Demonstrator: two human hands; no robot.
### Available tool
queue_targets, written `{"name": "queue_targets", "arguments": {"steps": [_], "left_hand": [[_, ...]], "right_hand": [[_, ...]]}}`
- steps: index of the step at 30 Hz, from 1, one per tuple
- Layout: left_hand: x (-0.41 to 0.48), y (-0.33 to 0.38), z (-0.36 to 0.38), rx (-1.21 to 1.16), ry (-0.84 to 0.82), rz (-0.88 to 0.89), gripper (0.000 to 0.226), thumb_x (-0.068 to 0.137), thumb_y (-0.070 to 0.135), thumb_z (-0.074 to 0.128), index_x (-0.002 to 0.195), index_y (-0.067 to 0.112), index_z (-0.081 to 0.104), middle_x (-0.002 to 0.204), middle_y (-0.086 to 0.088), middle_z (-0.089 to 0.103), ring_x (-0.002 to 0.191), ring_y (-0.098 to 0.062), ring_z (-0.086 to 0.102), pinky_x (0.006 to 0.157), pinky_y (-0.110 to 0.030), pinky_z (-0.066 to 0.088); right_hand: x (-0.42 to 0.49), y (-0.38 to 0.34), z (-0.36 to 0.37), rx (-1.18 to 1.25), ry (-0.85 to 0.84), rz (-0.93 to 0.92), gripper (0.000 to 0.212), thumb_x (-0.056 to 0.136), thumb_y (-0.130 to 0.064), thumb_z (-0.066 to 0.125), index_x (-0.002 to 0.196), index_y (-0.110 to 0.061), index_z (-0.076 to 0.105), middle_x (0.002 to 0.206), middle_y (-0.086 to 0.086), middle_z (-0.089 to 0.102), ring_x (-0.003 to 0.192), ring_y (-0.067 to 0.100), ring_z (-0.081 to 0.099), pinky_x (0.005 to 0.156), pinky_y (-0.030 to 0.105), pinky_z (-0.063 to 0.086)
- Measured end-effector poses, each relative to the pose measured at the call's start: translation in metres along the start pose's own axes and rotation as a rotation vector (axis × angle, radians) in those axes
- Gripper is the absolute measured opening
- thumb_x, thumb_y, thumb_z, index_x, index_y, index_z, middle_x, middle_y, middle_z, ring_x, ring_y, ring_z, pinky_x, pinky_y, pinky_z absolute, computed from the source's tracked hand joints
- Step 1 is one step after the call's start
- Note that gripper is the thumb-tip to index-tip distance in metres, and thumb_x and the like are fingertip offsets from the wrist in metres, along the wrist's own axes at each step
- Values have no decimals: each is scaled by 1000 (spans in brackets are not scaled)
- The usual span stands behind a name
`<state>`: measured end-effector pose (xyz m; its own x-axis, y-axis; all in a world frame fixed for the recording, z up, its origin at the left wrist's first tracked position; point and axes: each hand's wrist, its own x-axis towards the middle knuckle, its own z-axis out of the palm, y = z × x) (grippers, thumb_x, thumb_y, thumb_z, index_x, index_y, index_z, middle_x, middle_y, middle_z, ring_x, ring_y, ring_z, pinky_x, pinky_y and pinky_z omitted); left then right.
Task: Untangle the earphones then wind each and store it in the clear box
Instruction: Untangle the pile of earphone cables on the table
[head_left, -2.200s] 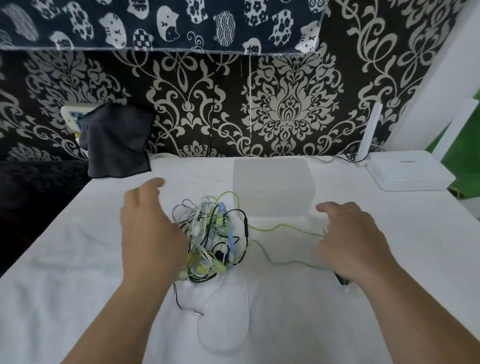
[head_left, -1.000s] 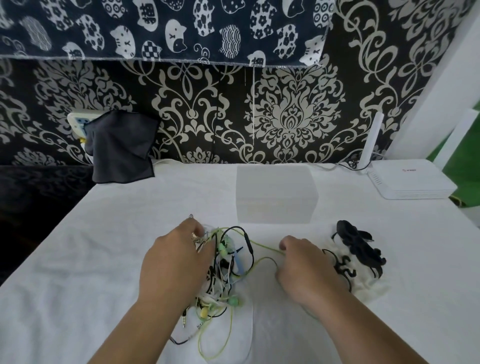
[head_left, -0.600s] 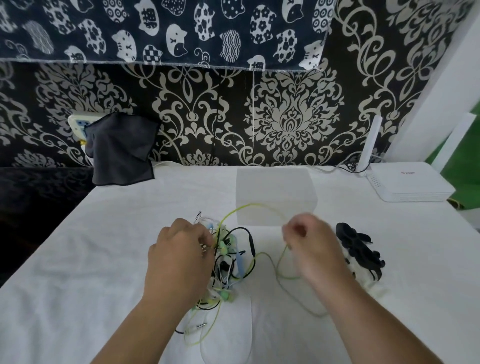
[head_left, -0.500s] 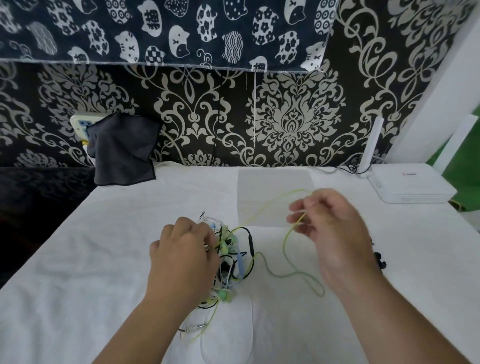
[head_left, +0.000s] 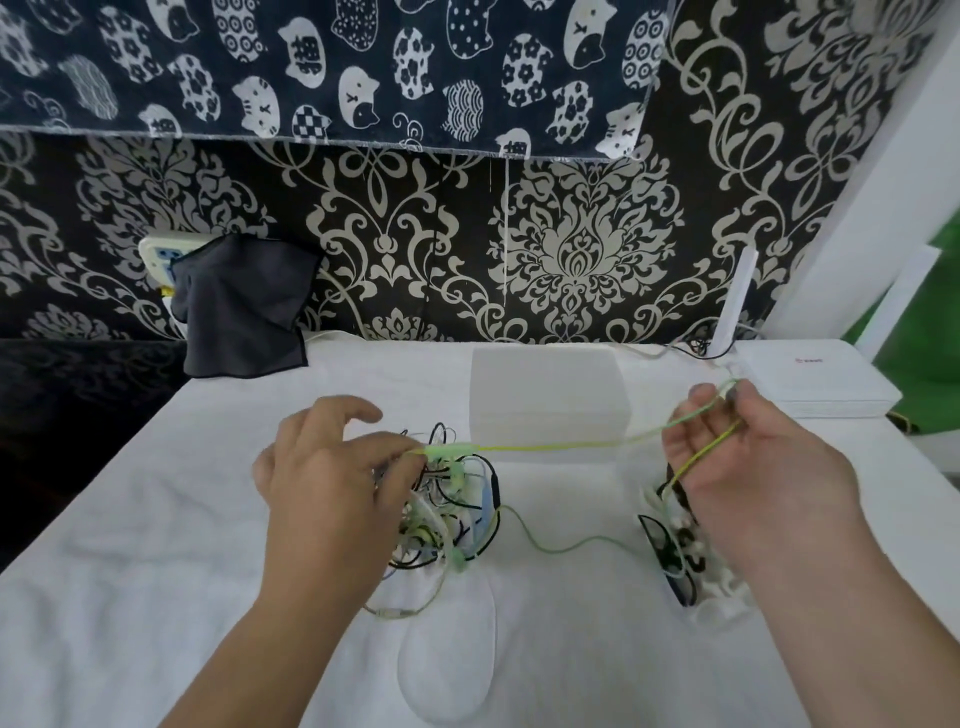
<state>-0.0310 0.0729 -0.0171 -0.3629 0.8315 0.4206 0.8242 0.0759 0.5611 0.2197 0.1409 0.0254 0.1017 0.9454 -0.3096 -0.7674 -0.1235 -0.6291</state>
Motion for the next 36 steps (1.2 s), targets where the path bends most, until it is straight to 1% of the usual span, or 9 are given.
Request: {"name": "queue_targets", "arguments": {"steps": [3, 8, 13, 18, 21, 24, 28, 33, 36], "left_hand": [[0, 9, -7, -269, 27, 1, 16, 85, 34, 67, 82, 48, 74, 112, 23, 55, 114, -8, 49, 85, -48, 52], [0, 14, -13, -388, 135, -59, 23, 91, 11, 68, 81, 31, 73, 93, 18, 65, 74, 0, 61, 60, -6, 40], [2, 9, -12, -387, 153, -158, 19, 91, 13, 68, 80, 28, 72, 82, 11, 68, 74, -4, 61, 59, -7, 39], [0, 8, -10, -401, 123, -168, 16, 91, 14, 67, 82, 26, 73, 84, 10, 70, 72, -10, 61, 59, -9, 41], [0, 9, -10, -403, 118, -159, 17, 91, 15, 66, 81, 27, 72, 83, 10, 70, 69, -12, 61, 57, -9, 41], [1, 10, -12, -423, 133, -187, 20, 93, 21, 65, 76, 29, 71, 67, 15, 64, 54, -18, 53, 51, -11, 38], [4, 5, -16, -453, 193, -264, 32, 99, 34, 57, 72, 23, 71, 52, -10, 51, 49, -19, 42, 45, -19, 31], [10, 0, -19, -542, 342, -397, 42, 104, 32, 48, 71, 14, 66, 69, 1, 68, 54, -2, 53, 49, -12, 37], [13, -6, -22, -542, 413, -455, 39, 103, 36, 47, 72, 17, 63, 65, -1, 66, 60, -10, 58, 62, -29, 45]], "right_hand": [[6, 7, -6, -348, 118, -38, 16, 99, -12, 52, 84, -16, 56, 63, 6, 70, 55, 20, 64, 60, 30, 53], [3, 23, -7, -794, -3, 28, 11, 96, -6, 58, 86, -8, 60, 80, 13, 73, 57, 22, 69, 56, 30, 53], [0, 42, -15, -1458, -202, 0, 28, 80, -13, 76, 102, -23, 63, 79, 4, 68, 48, 11, 61, 51, 23, 43], [-2, 78, -17, -1707, -408, 26, 41, 83, -33, 71, 121, -38, 57, 83, -9, 62, 68, 8, 61, 58, 23, 44], [-2, 102, -19, -1659, -545, 66, 48, 86, -19, 62, 131, -34, 58, 88, -10, 58, 71, 8, 59, 58, 19, 40], [-1, 110, -19, -1660, -530, 25, 29, 83, -13, 58, 104, -26, 74, 75, -9, 64, 65, 12, 60, 59, 27, 47], [0, 87, -9, -1606, -240, -458, 36, 81, -1, 62, 102, -28, 73, 96, -12, 74, 90, 6, 68, 86, 30, 56], [-5, 49, 6, -864, -175, -426, 56, 79, 19, 58, 110, -26, 66, 111, -11, 73, 107, 1, 68, 86, 18, 52], [-4, 26, 7, -472, -155, -276, 46, 86, 15, 53, 118, -15, 65, 114, -2, 74, 112, 12, 68, 97, 31, 51]]}}
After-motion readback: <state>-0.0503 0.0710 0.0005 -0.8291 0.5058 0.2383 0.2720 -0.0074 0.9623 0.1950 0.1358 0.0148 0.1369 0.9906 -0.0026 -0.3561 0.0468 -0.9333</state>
